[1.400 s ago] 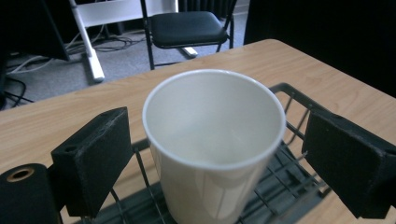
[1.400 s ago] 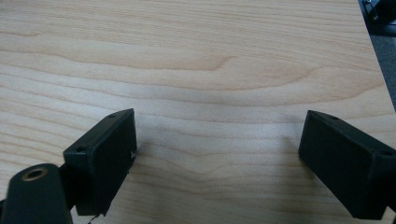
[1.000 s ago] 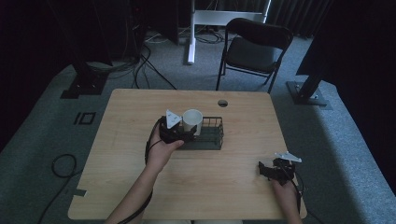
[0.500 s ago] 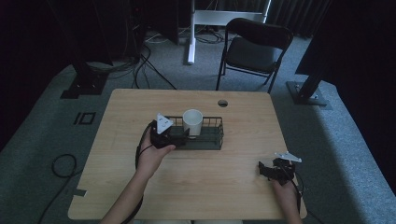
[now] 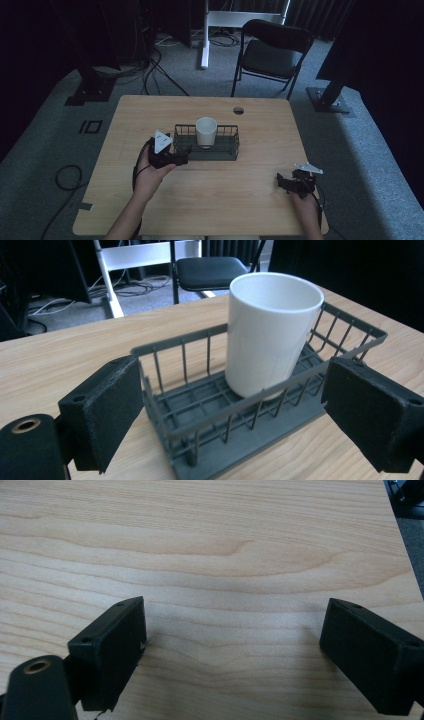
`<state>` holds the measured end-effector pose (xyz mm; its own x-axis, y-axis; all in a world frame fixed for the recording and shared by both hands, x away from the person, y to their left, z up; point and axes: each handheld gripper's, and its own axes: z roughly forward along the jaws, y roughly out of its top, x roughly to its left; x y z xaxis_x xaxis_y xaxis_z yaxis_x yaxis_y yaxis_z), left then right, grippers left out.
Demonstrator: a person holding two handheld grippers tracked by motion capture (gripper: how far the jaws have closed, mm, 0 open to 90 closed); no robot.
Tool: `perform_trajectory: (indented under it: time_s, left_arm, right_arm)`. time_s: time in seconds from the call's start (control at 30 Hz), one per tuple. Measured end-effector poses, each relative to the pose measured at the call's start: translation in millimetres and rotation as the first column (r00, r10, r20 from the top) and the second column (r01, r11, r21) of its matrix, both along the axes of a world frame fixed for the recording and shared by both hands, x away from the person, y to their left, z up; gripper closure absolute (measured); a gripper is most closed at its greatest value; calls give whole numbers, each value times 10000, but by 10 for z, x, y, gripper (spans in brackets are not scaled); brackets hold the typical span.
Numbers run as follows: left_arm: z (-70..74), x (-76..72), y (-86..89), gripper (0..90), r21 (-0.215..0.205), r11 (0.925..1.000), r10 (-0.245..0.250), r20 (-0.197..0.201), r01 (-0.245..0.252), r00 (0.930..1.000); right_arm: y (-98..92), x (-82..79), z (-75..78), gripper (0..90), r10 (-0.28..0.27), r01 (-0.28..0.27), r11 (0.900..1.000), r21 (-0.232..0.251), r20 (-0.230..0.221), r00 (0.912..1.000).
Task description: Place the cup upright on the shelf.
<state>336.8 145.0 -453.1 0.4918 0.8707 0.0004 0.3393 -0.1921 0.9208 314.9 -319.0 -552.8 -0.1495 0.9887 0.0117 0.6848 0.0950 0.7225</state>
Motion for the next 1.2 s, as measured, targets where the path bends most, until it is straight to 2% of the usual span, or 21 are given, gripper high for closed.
perform_trajectory:
  time_s: [0.03, 0.1, 0.17, 0.27, 0.37, 0.43, 0.63, 0.7, 0.87, 0.97, 1.0, 1.1, 1.2]
  left_arm:
    - [-11, -23, 20, 100, 46, 10000, -3, 47, 3, 10000]
    - [-45, -66, 64, 100, -214, 9997, -102, -34, 101, 9999]
    - [-88, -115, 110, 99, 8, 9999, -107, 9, 107, 9999]
    - [-155, -183, 182, 99, -105, 9999, -117, -82, 116, 9999]
    - [-219, -268, 236, 99, -227, 9996, -147, 60, 149, 9999]
    - [-269, -326, 260, 99, -328, 9992, -219, 20, 220, 9998]
    - [-457, -478, 314, 99, -80, 9988, -477, -22, 477, 9989]
    - [-513, -514, 338, 100, -118, 9986, -514, -33, 513, 9987]
    - [-637, -594, 374, 102, 218, 9957, -892, -289, 898, 9956]
    - [-652, -609, 383, 102, 280, 9951, -934, -321, 943, 9951]
    - [-670, -653, 398, 102, 521, 9918, -1147, -376, 1166, 9927]
    - [-690, -707, 419, 102, 1226, 9829, -1330, -454, 1377, 9901]
    - [-719, -740, 475, 102, 1162, 9841, -1277, -660, 1347, 9896]
  right_arm:
    - [0, 0, 0, 108, 1, -1, 10000, 0, 2, 10000]
    - [0, 0, 0, 108, 0, 0, 10000, 0, 1, 10000]
    - [0, 0, 0, 108, 2, -2, 10000, -3, 0, 10000]
    - [0, 0, 0, 108, 3, -3, 10000, -3, 1, 10000]
    - [0, 0, -1, 108, 9, -9, 10000, -8, 9, 10000]
    - [-1, 0, -1, 109, 7, -7, 10000, -11, 14, 10000]
    - [0, -1, -1, 108, -3, 3, 10000, -21, 15, 10000]
    - [0, -1, -1, 108, -4, 4, 10000, -21, 15, 10000]
    - [1, -2, -1, 109, -17, 17, 10000, -19, 13, 10000]
    - [1, -2, -1, 108, -19, 19, 10000, -18, 14, 10000]
    - [1, -2, -1, 108, -19, 19, 10000, -17, 13, 10000]
    - [1, -2, -1, 108, -18, 18, 10000, -19, 15, 10000]
    - [1, -2, -1, 108, -19, 19, 10000, -18, 13, 10000]
